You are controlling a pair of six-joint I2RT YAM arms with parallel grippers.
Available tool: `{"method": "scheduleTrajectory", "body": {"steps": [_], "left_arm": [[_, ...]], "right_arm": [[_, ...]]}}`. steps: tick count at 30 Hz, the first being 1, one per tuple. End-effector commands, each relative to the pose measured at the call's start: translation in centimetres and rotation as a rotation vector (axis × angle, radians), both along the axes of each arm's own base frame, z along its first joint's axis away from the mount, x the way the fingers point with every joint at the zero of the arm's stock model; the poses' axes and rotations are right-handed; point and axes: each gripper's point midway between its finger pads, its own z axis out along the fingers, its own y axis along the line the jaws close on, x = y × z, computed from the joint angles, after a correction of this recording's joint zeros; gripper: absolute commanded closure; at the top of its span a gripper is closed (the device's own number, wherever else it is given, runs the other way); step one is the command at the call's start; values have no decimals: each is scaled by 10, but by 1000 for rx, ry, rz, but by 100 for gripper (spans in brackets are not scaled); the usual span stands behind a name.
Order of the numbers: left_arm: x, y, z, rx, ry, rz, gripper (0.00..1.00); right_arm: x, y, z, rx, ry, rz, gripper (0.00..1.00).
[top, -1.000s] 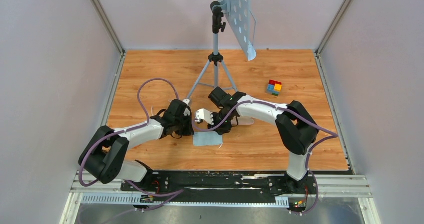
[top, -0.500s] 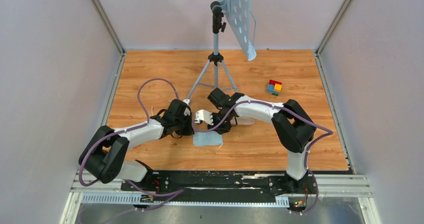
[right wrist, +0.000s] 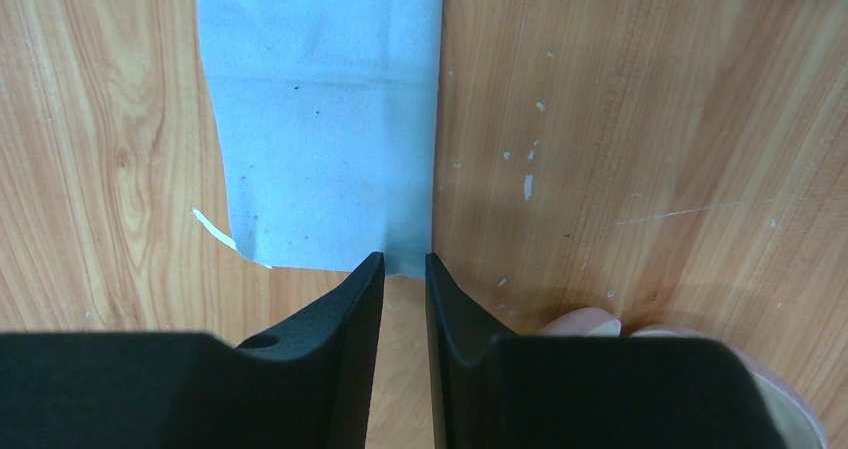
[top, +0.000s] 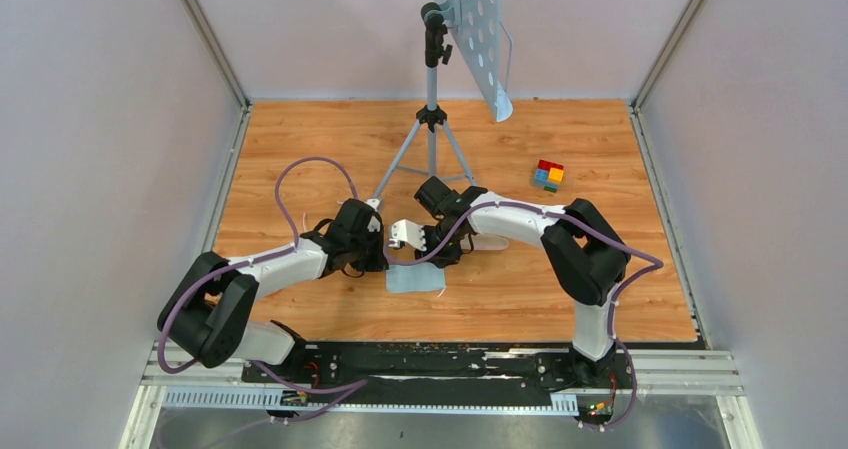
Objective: Organize the sunglasses
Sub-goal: Pick up the glasses cleaning cloth from the center of the board.
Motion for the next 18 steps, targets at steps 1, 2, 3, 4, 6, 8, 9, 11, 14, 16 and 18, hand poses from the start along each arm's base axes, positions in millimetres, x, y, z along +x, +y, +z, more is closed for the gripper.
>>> {"method": "scheduleTrajectory", "body": {"steps": [1,2,3,4,6,8,9,11,14,16,18], "left_arm": [[-3,4,-6,10,15,4,100],[-3,4,-5,10,14,5,100],[-3,4,-6,12,16,3,100],[-3,4,-6,12,16,3,100],[-3,4,-6,12,16,3,100],[-3,4,-5,13,16,2,100],[-3,4,-5,13,15,1,100],[-3,4,-5,14,16,0,100],[-3,4,-6,16,20,-1,100],[-3,4,-7,15,22,-2,100],[-3,3,-6,14,22,-4,100]], "right_arm": [[-2,2,-4,-17,-7,25,74],[-1,2,-4,-18,-11,27,73],[-1,2,-4,-20,-13,27,73],[0,1,-5,-23,-16,28,72],[0,0,-7,-30,-15,29,72],[-1,0,-9,-34,-11,29,71],[-1,-1,-10,-36,-9,28,71],[-2,-2,-11,-39,-5,25,71],[-2,-3,-10,-37,-13,26,71],[-1,-2,-7,-34,-21,25,71],[1,0,0,-19,-34,25,71]]}}
